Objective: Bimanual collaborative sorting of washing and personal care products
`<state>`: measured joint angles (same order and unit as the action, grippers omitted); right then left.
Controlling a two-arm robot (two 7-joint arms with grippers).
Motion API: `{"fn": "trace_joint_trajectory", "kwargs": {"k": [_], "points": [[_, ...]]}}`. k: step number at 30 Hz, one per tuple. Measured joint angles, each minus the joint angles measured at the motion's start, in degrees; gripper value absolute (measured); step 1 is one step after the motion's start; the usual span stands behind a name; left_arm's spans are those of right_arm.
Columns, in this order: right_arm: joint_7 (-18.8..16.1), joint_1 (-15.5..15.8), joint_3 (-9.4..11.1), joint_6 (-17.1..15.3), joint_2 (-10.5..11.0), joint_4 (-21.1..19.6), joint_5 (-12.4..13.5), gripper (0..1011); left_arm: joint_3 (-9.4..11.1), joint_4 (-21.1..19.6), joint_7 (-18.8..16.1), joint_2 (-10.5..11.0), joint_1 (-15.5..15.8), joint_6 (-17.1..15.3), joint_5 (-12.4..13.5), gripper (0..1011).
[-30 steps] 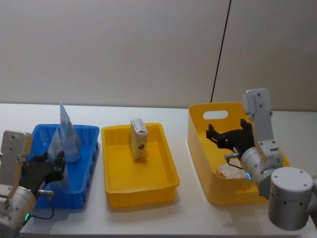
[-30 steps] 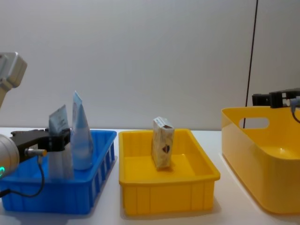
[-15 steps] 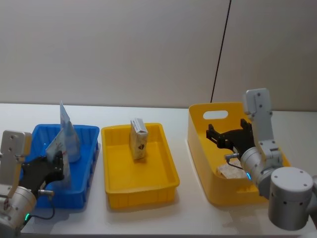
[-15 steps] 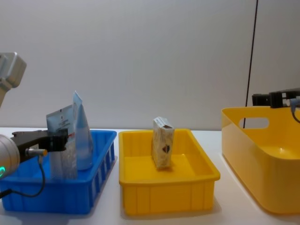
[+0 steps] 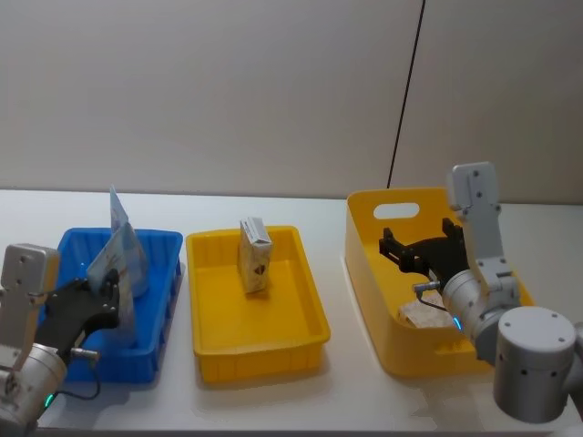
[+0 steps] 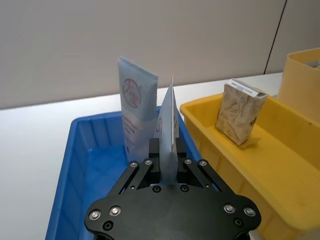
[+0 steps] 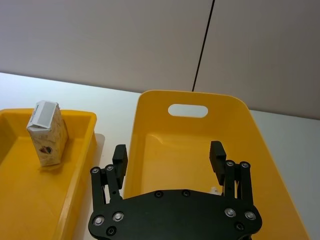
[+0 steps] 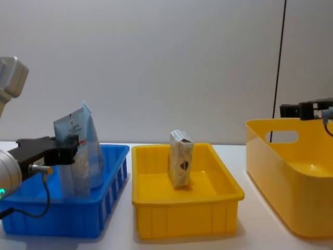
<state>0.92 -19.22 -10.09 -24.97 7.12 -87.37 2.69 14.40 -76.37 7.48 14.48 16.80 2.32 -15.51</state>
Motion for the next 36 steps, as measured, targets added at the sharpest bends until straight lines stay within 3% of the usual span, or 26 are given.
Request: {"fn": "trace_joint_trajectory", "kwargs": {"k": [25,36], "points": [[0.00,0.00,0.00,0.00,0.00,0.00,0.00,1004,2.80,7.50,7.12,2.74,3.10,19.19,7.55,152],[0.00,0.00,0.00,0.00,0.00,0.00,0.00,1004,2.82,8.74,5.86,2.48,3.38,22.83,10.54,151]]}}
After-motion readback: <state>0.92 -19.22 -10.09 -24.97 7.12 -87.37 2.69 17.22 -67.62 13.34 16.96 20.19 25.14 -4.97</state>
